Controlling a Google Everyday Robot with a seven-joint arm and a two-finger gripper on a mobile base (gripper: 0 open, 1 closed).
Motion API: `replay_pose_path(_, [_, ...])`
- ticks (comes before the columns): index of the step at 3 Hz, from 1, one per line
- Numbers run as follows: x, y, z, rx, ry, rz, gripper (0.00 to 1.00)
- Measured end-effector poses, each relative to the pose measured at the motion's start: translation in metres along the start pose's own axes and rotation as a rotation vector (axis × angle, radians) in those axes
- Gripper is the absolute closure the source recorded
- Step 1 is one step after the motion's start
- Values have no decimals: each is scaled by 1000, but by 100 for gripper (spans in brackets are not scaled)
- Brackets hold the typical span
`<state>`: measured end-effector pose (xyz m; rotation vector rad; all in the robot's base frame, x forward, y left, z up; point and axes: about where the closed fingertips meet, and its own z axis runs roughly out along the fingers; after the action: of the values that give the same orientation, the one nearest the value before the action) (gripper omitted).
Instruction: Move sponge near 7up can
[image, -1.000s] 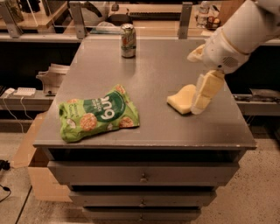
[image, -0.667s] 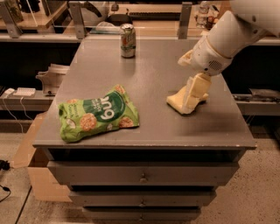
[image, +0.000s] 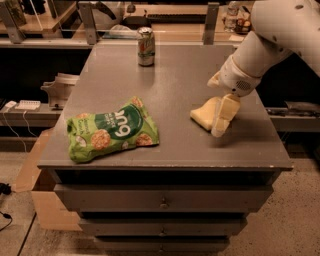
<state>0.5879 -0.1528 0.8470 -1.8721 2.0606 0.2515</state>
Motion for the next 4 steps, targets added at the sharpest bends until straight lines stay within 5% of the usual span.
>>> replay_pose_path(1, [12, 0, 5, -20, 17, 5, 0])
replay_pose_path(2, [17, 0, 6, -34, 20, 2, 16])
replay_pose_path(4, [17, 1, 11, -60, 9, -4, 65])
